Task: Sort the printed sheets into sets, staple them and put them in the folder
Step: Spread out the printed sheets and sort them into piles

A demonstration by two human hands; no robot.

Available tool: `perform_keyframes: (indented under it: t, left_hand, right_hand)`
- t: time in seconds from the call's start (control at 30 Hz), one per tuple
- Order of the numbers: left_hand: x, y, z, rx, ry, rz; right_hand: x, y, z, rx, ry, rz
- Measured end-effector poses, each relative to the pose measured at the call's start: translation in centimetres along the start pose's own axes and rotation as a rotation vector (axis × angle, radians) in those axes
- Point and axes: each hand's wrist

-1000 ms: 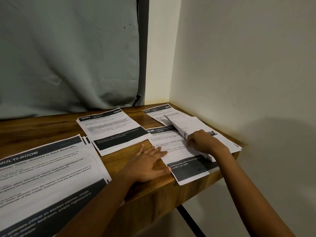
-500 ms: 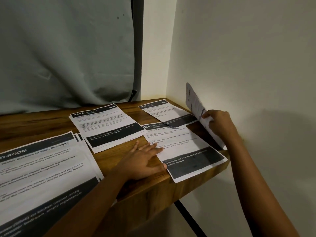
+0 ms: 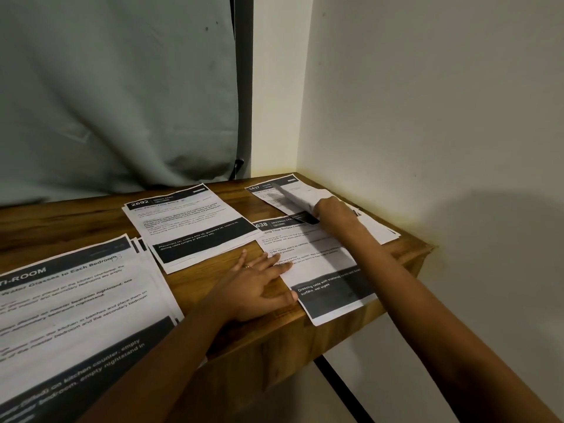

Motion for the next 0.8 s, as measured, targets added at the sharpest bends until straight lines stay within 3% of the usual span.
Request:
perform_keyframes:
  t: [0.17,0.8]
  left_hand:
    - [0.0,-0.1,0.0,0.005,-0.007,-0.004]
    - [-0.1,-0.3,0.3,-0.015,-0.023,-0.032]
  right_hand:
    - [-1.3,1.6,-1.6,0.036,-0.017,-0.069]
    - [-1.6,2.3,-0.2,0.085,0.069,0.092]
Point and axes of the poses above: each hand's wrist, its own x-axis away from the middle knuckle, its own y-axis out of the palm, z = x × y, and after that the axes turned 11 degrees about z, right-handed
